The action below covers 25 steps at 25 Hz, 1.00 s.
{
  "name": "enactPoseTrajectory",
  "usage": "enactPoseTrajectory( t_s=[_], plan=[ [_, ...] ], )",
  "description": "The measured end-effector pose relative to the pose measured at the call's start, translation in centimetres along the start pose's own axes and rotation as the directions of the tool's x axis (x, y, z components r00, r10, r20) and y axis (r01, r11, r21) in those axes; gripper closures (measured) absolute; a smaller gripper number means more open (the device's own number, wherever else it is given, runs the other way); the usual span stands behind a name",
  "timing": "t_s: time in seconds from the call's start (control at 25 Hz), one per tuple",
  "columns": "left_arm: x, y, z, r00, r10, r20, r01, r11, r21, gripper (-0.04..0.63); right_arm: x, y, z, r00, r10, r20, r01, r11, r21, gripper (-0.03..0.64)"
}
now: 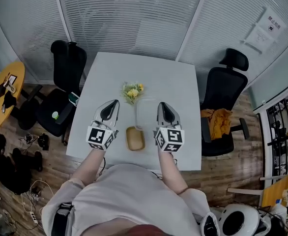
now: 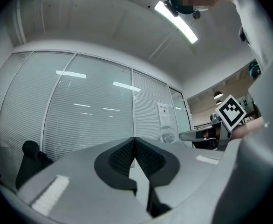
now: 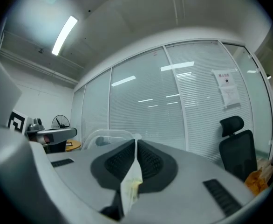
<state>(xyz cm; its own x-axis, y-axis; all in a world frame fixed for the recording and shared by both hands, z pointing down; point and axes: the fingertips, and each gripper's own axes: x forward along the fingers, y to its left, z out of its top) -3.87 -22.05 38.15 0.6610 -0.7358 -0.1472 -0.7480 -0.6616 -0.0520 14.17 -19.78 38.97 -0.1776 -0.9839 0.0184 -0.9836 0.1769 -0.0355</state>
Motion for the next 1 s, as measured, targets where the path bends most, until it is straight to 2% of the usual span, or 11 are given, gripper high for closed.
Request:
enactPoseTrajectory(
  t_s=[0.2, 0.64, 1.0],
  plan=[
    [0.2, 0.5, 0.7, 1.000, 0.016, 0.021, -0.015, 0.998, -0.057, 0.586, 0.0, -0.3, 0.0, 1.000, -0.010, 0.005, 0.010, 1.000, -0.014, 0.595],
    [0.4, 0.3, 1.0, 0.999, 0.009, 0.032, -0.007, 0.998, -0.064, 0.586, -0.4, -0.1, 1.4, 0.999, -0.008, 0.032, 0.008, 1.000, 0.016, 0.595],
    [0.2, 0.3, 1.2, 0.999, 0.000, 0.046, 0.003, 0.999, -0.054, 0.586, -0.2, 0.2, 1.3, 0.999, -0.007, 0.043, 0.007, 1.000, 0.003, 0.595]
  ],
)
